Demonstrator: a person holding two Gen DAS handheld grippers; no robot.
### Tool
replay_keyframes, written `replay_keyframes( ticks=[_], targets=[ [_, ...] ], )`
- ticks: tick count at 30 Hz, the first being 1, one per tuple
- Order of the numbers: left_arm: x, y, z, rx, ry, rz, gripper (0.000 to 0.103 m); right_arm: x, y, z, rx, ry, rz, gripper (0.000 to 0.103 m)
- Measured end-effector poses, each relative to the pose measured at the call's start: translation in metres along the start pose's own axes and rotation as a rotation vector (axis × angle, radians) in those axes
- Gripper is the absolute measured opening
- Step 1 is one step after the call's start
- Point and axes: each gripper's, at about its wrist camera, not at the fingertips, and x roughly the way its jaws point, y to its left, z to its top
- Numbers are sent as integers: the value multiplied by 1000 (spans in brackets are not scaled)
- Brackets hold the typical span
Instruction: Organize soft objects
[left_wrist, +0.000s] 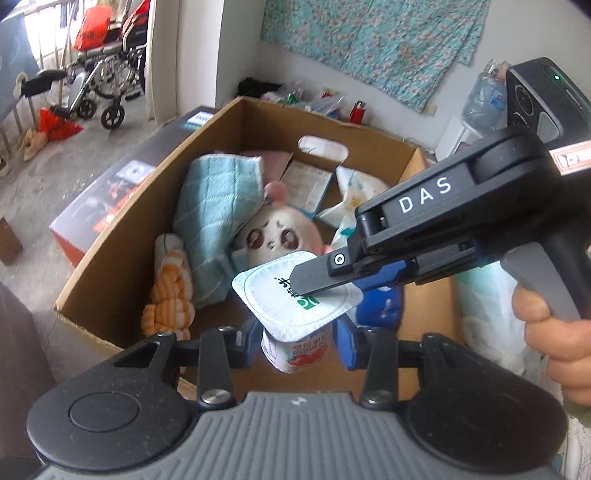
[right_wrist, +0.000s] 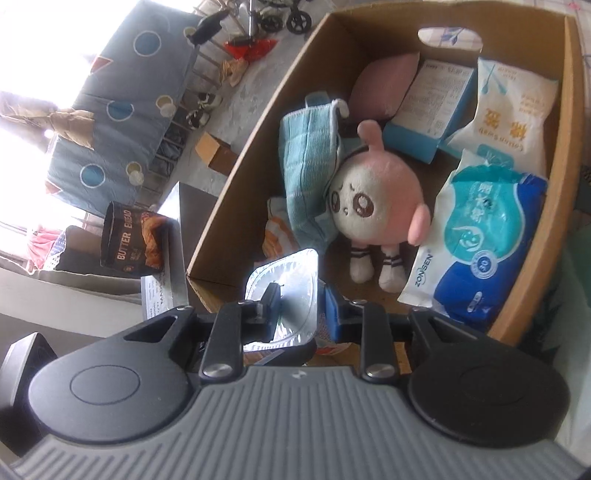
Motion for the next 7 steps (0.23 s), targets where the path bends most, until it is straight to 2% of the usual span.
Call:
replay_keyframes(
  ticks=[3,7],
  targets=[
    [8,13,-4,-10,47,12,43,31,-9,5,33,57,-3,26],
    [12,17,-8,21,54,41,42,51,-22,10,76,93,10,26]
  ],
)
